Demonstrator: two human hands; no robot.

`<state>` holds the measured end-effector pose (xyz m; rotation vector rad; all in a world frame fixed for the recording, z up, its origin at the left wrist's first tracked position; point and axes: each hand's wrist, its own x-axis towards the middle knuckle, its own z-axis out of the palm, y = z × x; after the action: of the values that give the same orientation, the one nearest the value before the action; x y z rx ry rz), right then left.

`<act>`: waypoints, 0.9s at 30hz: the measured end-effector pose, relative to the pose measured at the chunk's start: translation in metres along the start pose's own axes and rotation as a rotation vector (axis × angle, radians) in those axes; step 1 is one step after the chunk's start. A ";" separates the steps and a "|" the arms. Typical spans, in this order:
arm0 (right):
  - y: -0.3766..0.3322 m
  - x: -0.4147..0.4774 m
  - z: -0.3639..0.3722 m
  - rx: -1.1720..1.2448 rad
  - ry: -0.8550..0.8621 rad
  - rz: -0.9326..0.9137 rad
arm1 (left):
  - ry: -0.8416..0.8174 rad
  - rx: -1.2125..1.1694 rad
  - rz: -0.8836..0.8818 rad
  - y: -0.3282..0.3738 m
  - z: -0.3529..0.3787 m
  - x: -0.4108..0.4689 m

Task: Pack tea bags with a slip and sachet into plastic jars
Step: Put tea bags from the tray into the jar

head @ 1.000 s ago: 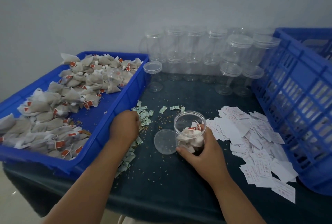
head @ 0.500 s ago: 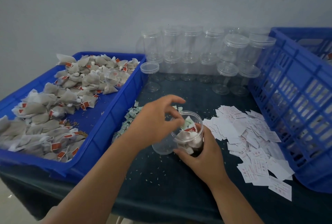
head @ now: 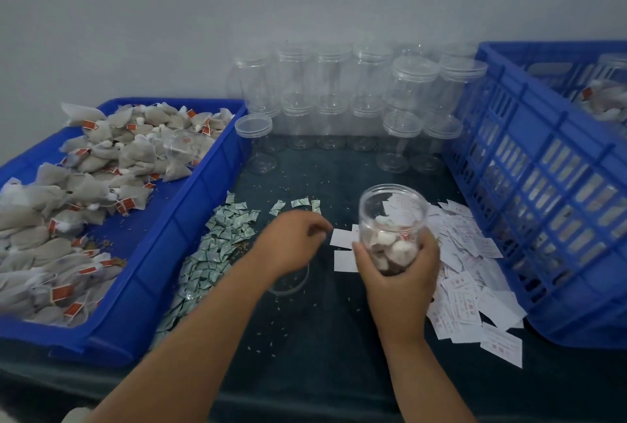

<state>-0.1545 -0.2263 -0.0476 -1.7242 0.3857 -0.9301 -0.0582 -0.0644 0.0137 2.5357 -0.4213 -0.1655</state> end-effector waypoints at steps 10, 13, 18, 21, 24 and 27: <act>0.003 0.011 0.000 0.013 0.042 0.076 | 0.119 0.101 0.075 0.004 0.063 0.025; 0.002 0.010 0.001 0.002 0.015 0.060 | 0.145 -0.032 0.072 0.003 0.061 0.023; 0.001 0.007 0.002 0.089 -0.145 0.104 | 0.238 -0.255 -0.061 0.001 0.037 0.012; 0.000 0.003 0.001 0.094 -0.278 0.093 | 0.261 -0.385 -0.114 0.003 0.007 -0.001; 0.000 0.000 0.001 0.084 -0.359 0.032 | 0.256 -0.544 -0.083 0.013 -0.026 -0.019; -0.003 -0.003 0.000 0.073 -0.401 -0.014 | 0.270 -0.520 0.051 0.027 -0.053 -0.037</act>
<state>-0.1570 -0.2232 -0.0465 -1.7960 0.0744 -0.5789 -0.0890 -0.0469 0.0735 1.9971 -0.2890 0.0803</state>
